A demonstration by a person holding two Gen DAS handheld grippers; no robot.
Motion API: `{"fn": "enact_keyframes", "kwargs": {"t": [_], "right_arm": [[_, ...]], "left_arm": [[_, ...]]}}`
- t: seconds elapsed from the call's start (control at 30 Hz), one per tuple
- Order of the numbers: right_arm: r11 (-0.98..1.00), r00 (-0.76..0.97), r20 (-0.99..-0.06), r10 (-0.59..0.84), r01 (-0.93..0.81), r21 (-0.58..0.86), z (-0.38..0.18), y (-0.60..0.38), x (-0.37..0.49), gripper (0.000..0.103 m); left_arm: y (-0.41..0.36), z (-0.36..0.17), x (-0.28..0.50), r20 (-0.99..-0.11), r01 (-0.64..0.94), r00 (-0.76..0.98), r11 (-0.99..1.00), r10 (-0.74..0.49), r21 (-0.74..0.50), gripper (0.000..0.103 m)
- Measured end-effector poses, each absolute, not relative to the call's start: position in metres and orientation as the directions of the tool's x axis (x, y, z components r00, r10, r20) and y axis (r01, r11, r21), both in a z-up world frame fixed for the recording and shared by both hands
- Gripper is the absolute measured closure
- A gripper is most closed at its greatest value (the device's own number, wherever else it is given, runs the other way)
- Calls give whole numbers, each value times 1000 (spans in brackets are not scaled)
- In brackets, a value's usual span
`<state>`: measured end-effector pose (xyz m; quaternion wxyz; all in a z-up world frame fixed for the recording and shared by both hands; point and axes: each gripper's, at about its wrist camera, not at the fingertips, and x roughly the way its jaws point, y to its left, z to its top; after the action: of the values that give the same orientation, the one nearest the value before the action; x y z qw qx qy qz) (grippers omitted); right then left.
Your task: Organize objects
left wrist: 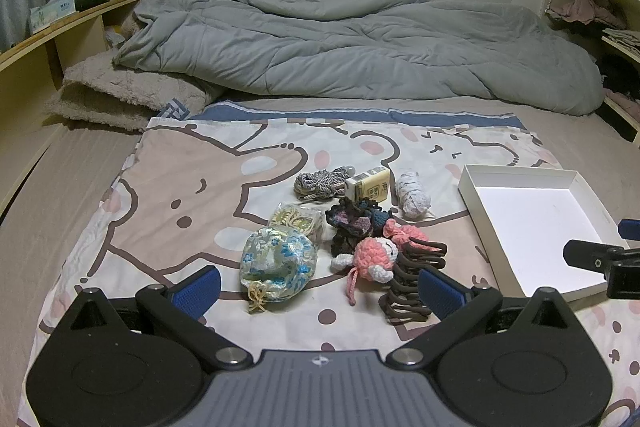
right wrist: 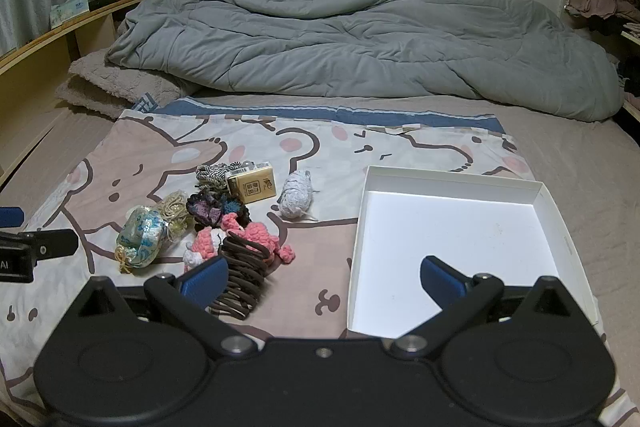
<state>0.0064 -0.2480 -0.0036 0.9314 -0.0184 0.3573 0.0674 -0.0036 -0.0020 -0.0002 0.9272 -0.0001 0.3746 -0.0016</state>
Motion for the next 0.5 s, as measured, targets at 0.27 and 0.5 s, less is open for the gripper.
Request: {"fn": "enact_keyframes", "kwargs": {"t": [0.27,0.5], "right_arm": [[990,735,-669,113,-139,14,-4,-248,7,0],[990,735,-669,112,-137,16,-4,-249,7,0]], "left_arm": [[-3,-1,-4,-695,4,719,1000,-4,-1,0],[-4,-1,-4,-696,4,718,1000,-4,-1,0]]}}
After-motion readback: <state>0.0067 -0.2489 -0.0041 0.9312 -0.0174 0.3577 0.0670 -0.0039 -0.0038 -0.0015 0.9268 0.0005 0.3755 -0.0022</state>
